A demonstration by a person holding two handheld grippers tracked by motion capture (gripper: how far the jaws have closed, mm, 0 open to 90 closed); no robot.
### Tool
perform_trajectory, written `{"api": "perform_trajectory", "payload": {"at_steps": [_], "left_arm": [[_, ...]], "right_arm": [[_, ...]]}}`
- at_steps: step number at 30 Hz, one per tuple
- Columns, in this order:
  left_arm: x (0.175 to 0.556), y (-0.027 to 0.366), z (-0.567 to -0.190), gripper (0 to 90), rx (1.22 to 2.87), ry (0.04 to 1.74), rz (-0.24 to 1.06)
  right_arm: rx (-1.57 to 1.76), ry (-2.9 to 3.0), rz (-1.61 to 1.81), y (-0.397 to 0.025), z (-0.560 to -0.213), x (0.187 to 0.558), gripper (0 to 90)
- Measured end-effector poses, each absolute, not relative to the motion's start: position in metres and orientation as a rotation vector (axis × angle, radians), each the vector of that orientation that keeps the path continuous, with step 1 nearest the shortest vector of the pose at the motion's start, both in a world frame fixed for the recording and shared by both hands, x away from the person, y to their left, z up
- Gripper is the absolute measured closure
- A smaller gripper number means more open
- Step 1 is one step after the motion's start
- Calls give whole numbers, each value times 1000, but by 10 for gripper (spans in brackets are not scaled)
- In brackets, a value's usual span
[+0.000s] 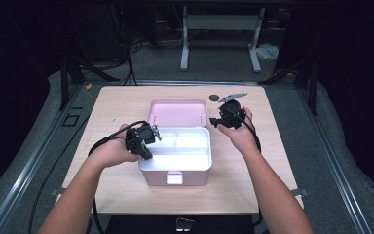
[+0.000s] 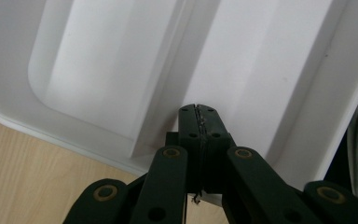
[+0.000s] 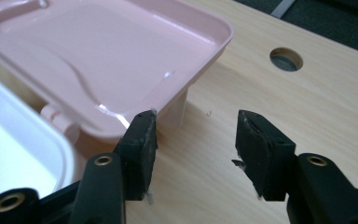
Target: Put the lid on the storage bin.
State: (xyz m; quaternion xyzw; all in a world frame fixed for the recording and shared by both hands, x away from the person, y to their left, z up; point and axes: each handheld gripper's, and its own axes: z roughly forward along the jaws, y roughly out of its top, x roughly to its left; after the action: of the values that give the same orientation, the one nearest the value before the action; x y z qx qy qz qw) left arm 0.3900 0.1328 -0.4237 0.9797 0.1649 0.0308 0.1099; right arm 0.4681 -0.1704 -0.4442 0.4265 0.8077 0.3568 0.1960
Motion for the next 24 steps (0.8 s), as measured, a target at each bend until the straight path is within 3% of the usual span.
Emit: {"api": "perform_trajectory", "payload": {"at_steps": [12,20,24], "left_arm": [[391,133,-424,895,2868,522,75],[387,129,-423,895,2900,498,127],[387,128,-423,895,2908,489,133]], "right_arm": [[1251,2214,951,-147,-447,515,467],[1338,2206,896,-137,-461,541,532],[1352,2205,885,-132,-465,549,609]]}}
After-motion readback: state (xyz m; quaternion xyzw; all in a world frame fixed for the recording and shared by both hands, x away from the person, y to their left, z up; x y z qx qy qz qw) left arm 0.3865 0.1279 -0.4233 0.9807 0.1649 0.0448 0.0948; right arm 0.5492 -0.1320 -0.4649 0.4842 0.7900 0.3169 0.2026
